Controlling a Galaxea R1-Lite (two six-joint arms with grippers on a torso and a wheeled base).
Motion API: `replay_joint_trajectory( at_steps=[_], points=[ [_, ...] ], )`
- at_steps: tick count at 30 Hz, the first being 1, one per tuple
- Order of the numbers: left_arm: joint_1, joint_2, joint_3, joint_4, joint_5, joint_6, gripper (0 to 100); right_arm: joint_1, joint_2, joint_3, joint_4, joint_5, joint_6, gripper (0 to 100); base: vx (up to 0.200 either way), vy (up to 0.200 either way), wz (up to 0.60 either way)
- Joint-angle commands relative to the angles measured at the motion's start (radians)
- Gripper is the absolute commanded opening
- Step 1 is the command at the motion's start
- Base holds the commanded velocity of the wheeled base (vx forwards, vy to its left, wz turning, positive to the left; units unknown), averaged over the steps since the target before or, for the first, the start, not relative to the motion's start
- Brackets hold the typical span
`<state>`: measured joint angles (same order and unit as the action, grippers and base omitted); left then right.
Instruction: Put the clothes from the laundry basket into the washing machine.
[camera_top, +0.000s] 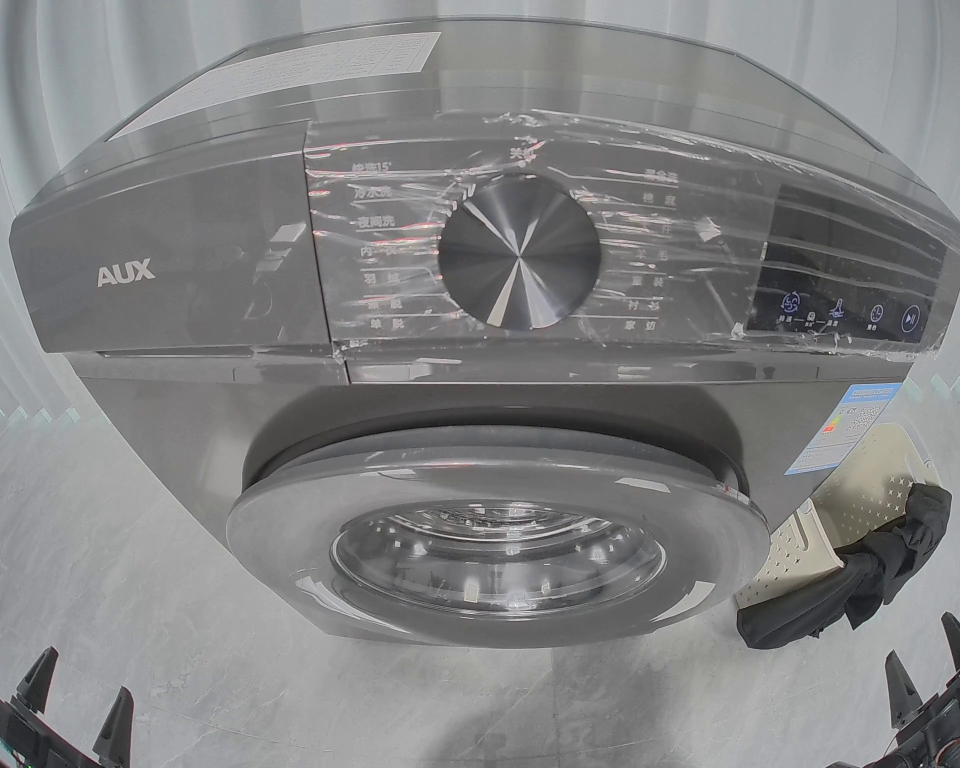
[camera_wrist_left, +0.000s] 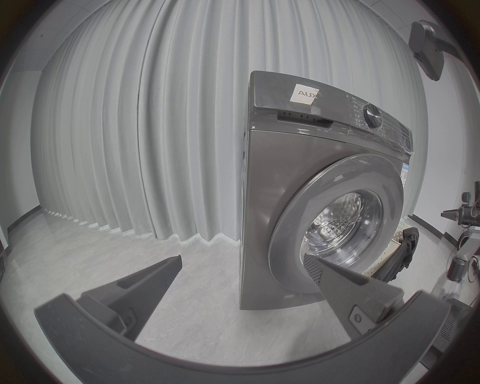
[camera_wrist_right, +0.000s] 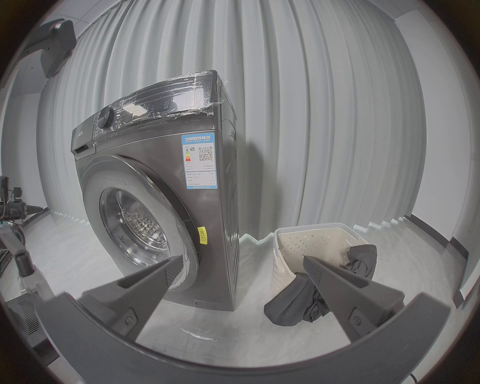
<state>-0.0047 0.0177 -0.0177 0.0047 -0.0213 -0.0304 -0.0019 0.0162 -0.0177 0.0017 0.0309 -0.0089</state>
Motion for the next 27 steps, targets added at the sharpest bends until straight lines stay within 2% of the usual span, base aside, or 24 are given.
replay_joint_trajectory(
  at_steps=[1, 8, 11, 15, 18, 20, 21, 24, 26, 27],
  points=[
    [0.000, -0.016, 0.015, 0.000, 0.000, 0.000, 100, 0.000, -0.016, 0.018, 0.000, 0.000, 0.000, 100, 0.000, 0.000, 0.00],
    [0.000, -0.016, 0.015, 0.000, 0.000, 0.000, 100, -0.001, -0.016, 0.018, 0.000, -0.003, 0.007, 100, 0.000, 0.000, 0.00],
    [0.000, -0.016, 0.015, 0.000, 0.000, 0.000, 100, -0.003, -0.016, 0.018, -0.005, -0.020, 0.004, 100, 0.000, 0.000, 0.00],
    [0.000, -0.016, 0.015, 0.000, 0.000, 0.000, 100, -0.003, -0.016, 0.018, -0.012, -0.012, -0.003, 100, 0.000, 0.000, 0.00],
    [0.000, -0.016, 0.015, 0.000, 0.000, 0.000, 100, -0.003, -0.016, -0.036, -0.062, -0.003, -0.002, 100, 0.000, 0.000, 0.00],
    [0.000, -0.016, 0.015, 0.000, 0.000, 0.000, 100, 0.000, -0.016, -0.102, -0.057, 0.003, -0.002, 100, 0.000, 0.000, 0.00],
    [0.000, -0.016, 0.015, 0.000, 0.000, 0.000, 100, 0.000, -0.016, -0.102, -0.057, 0.003, -0.002, 100, 0.000, 0.000, 0.00],
    [0.000, -0.016, 0.015, 0.000, 0.000, 0.000, 100, -0.003, -0.009, -0.100, 0.038, 0.115, -0.011, 100, 0.000, 0.000, 0.00],
    [0.000, -0.016, 0.015, 0.000, 0.000, 0.000, 100, -0.003, 0.007, -0.096, 0.063, 0.142, -0.013, 100, 0.000, 0.000, 0.00],
    [0.000, -0.016, 0.015, 0.000, 0.000, 0.000, 100, -0.003, 0.047, -0.091, 0.073, 0.181, -0.019, 100, 0.000, 0.000, 0.00]
  ],
)
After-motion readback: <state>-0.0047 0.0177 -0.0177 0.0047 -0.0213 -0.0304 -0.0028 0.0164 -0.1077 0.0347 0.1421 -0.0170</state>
